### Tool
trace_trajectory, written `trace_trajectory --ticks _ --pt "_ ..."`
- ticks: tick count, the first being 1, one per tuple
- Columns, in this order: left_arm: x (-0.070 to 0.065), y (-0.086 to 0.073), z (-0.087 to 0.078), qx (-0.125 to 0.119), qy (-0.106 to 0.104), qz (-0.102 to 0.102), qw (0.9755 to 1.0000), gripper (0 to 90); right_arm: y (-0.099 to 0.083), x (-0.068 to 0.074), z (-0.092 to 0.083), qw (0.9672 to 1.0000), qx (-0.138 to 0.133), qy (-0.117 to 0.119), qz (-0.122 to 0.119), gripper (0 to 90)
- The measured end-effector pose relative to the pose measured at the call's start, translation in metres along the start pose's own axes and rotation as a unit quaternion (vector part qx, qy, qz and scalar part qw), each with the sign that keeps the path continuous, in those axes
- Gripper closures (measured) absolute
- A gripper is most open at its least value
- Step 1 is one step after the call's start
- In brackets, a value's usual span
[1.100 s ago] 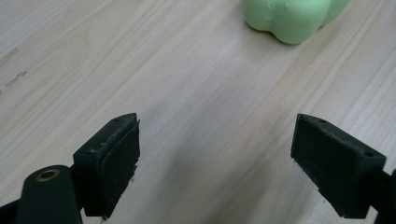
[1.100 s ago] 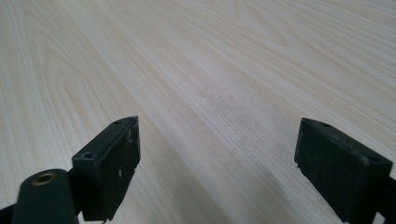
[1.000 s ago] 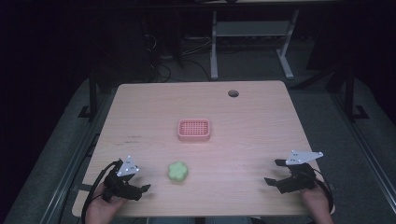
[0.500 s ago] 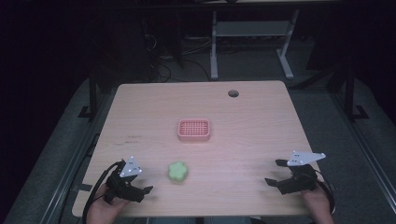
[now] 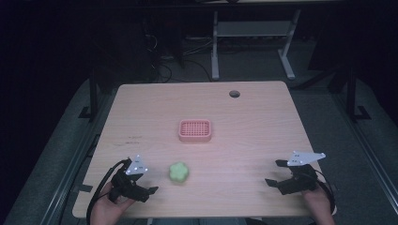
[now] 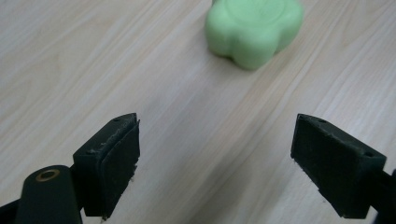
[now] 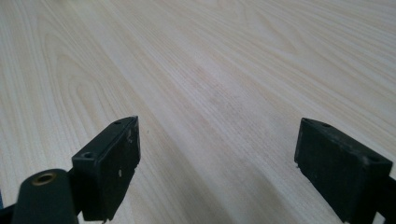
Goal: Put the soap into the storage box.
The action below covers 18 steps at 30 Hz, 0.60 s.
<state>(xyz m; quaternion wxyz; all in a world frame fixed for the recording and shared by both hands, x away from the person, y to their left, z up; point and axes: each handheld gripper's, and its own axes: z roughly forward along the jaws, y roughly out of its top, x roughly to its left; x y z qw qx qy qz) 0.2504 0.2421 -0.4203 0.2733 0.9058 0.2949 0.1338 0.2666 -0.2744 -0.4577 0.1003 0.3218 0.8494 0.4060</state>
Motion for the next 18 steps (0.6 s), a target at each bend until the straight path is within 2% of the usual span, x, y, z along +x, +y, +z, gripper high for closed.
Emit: trace_trajectory --ticks 3,4,8,12,14,15,18 --pt "-0.003 0.01 -0.001 -0.003 -0.01 0.007 0.9999 15.6 0.0 0.0 0.001 1.0 0.002 0.001 -0.001 13.8" --pt "-0.005 0.016 0.0 0.005 -0.012 0.014 0.9998 15.5 0.0 0.0 0.002 1.0 0.004 0.0 -0.003 13.8" --pt "-0.006 0.025 0.004 0.018 -0.018 0.015 0.9996 15.6 -0.001 -0.001 0.002 1.0 0.006 0.002 0.001 13.8" --pt "-0.007 0.036 0.008 0.024 -0.026 0.024 0.9991 15.6 -0.001 -0.001 0.002 1.0 0.005 0.003 0.002 13.8" --pt "-0.008 0.045 0.012 0.03 -0.033 0.035 0.9984 15.6 0.0 0.0 0.003 1.0 0.007 0.005 0.003 13.8" --pt "-0.01 0.048 0.014 0.031 -0.035 0.037 0.9982 15.5 0.001 0.0 0.003 1.0 0.006 0.005 -0.005 13.8" --pt "-0.012 0.058 0.018 0.044 -0.037 0.053 0.9969 15.6 0.001 0.003 0.004 0.9999 0.009 0.007 0.002 13.8"
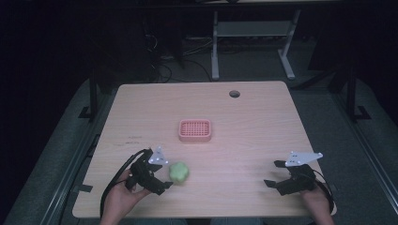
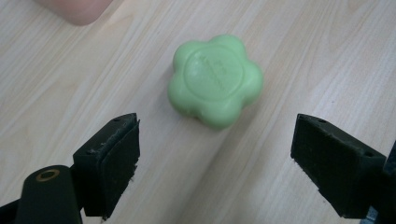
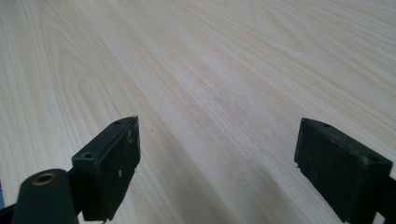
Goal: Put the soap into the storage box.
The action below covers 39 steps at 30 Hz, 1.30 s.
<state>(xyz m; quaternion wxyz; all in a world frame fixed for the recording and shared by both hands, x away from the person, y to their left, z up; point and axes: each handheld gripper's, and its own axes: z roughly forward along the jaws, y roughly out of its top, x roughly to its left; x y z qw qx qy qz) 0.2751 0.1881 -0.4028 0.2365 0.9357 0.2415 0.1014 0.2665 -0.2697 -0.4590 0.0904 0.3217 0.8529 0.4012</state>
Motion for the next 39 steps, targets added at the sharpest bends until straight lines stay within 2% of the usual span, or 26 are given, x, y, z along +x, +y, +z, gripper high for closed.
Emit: trace_trajectory --ticks 4,5,9,10,12,17,20,22,26,28,31,32,39 --pt "0.0 0.009 0.003 0.01 -0.004 0.015 0.9998 18.3 -0.001 0.0 0.0 1.0 0.003 0.0 -0.001 13.8" --pt "0.001 0.013 0.006 0.015 -0.013 0.019 0.9996 20.5 -0.001 -0.001 -0.001 1.0 0.0 0.0 -0.003 13.8" --pt "0.004 0.018 0.012 0.023 -0.02 0.016 0.9994 18.4 -0.002 -0.003 -0.001 1.0 0.002 0.0 0.001 13.8" --pt "0.006 0.021 0.017 0.034 -0.025 0.016 0.999 18.4 -0.002 -0.003 0.0 1.0 -0.001 0.0 -0.004 13.8" --pt "0.006 0.024 0.02 0.043 -0.024 0.023 0.9986 18.3 -0.002 -0.003 0.0 1.0 -0.001 0.001 -0.003 13.8" --pt "0.007 0.028 0.024 0.04 -0.029 0.026 0.9984 18.3 -0.001 -0.001 -0.001 1.0 0.002 0.001 0.005 13.8" --pt "0.006 0.032 0.029 0.052 -0.035 0.03 0.9976 18.3 -0.001 -0.002 0.0 1.0 0.003 0.002 0.001 13.8" --pt "0.007 0.036 0.034 0.069 -0.034 0.038 0.9963 18.1 -0.001 -0.002 0.0 1.0 0.004 0.002 0.002 13.8" --pt "0.007 0.038 0.039 0.072 -0.039 0.037 0.9959 17.9 -0.001 -0.002 0.0 1.0 0.006 0.004 0.006 13.8" --pt "0.007 0.04 0.043 0.083 -0.04 0.044 0.9948 18.1 -0.001 -0.001 0.0 1.0 0.006 0.005 0.006 13.8" --pt "0.007 0.041 0.045 0.082 -0.044 0.04 0.9949 18.1 -0.001 -0.001 0.0 1.0 0.005 0.004 0.003 13.8" --pt "0.008 0.042 0.045 0.085 -0.043 0.044 0.9944 18.1 -0.001 -0.001 0.0 1.0 0.006 0.004 0.002 13.8" --pt "0.009 0.043 0.054 0.105 -0.053 0.039 0.9923 18.4 -0.002 -0.002 0.0 1.0 0.005 0.004 -0.001 13.8"
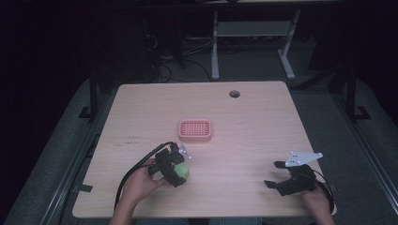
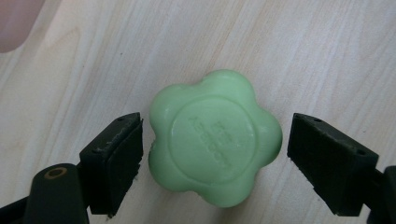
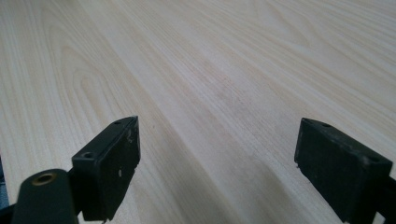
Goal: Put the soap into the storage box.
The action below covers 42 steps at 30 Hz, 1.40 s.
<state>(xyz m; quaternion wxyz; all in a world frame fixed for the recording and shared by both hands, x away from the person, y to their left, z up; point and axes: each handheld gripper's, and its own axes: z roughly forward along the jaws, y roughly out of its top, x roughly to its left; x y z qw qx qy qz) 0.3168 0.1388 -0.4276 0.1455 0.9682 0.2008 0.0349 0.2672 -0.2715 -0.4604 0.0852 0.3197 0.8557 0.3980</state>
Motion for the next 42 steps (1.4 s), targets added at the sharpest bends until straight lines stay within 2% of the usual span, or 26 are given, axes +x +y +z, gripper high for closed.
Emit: trace_trajectory --ticks 3,8,29,34,38,42 --pt "0.002 0.0 0.005 0.013 -0.006 -0.003 0.9999 20.7 0.0 0.0 0.0 1.0 0.0 0.001 0.0 13.8" --pt "0.003 0.001 0.009 0.018 -0.009 -0.008 0.9998 22.0 0.0 0.0 0.0 1.0 -0.001 0.002 0.001 13.8" --pt "0.005 0.004 0.013 0.026 -0.015 -0.008 0.9995 26.2 0.001 0.001 0.0 1.0 -0.002 0.001 -0.001 13.8" --pt "0.004 0.004 0.013 0.028 -0.014 -0.011 0.9995 26.4 0.0 0.001 0.0 1.0 -0.003 0.001 -0.001 13.8" --pt "0.004 0.005 0.013 0.028 -0.014 -0.023 0.9992 26.5 0.0 0.0 -0.001 1.0 -0.003 0.0 -0.003 13.8" --pt "0.004 0.004 0.013 0.028 -0.013 -0.022 0.9993 26.5 0.0 0.0 -0.001 1.0 -0.002 -0.001 0.0 13.8"
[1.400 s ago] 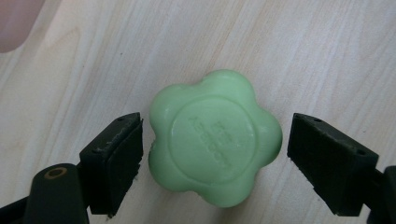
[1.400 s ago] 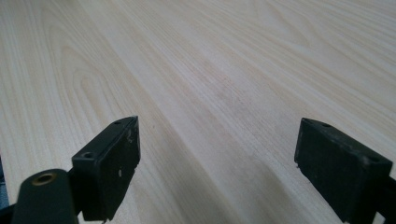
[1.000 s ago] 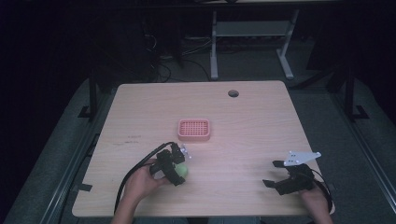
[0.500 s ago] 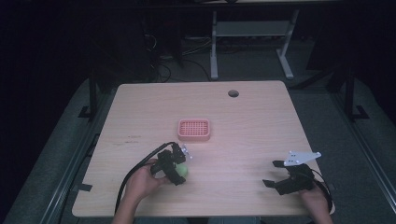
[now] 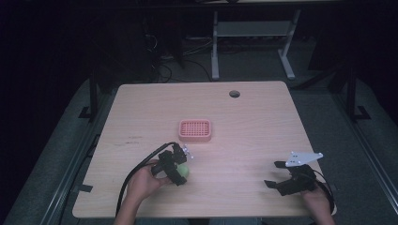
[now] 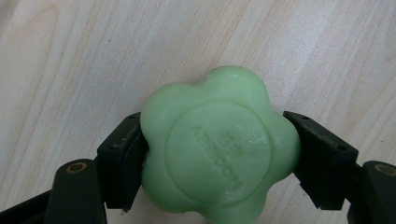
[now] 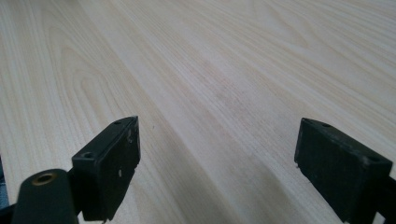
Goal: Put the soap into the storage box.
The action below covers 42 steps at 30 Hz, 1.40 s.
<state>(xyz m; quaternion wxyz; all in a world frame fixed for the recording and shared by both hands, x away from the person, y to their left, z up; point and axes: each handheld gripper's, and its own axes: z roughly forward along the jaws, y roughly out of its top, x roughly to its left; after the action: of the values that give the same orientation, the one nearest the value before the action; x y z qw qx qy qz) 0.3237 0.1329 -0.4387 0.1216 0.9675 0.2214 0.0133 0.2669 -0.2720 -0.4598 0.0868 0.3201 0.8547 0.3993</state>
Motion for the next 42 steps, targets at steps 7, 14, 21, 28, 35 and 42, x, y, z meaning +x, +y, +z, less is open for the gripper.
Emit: trace_trajectory --ticks 7,14,21,28,35,42 --pt "0.003 -0.001 -0.008 -0.027 -0.001 -0.007 0.9996 26.6 0.0 0.0 0.001 1.0 -0.001 0.001 -0.003 13.8" --pt "0.011 -0.004 -0.018 -0.052 0.007 -0.033 0.9981 26.5 0.0 0.0 0.0 1.0 0.0 -0.001 0.001 13.8" --pt "0.019 -0.003 -0.026 -0.06 0.013 -0.045 0.9971 26.5 -0.001 -0.001 0.0 1.0 0.0 0.0 0.003 13.8" --pt "0.028 0.004 -0.028 -0.069 0.008 -0.056 0.996 26.5 -0.002 -0.003 -0.002 1.0 -0.004 0.0 0.008 13.8" --pt "0.031 0.012 -0.03 -0.064 0.014 -0.058 0.9961 26.5 -0.003 -0.004 -0.002 1.0 -0.008 0.001 0.004 13.8" --pt "0.036 0.018 -0.033 -0.065 0.018 -0.06 0.9959 26.5 -0.003 -0.005 -0.003 0.9999 -0.012 0.004 0.008 13.8"
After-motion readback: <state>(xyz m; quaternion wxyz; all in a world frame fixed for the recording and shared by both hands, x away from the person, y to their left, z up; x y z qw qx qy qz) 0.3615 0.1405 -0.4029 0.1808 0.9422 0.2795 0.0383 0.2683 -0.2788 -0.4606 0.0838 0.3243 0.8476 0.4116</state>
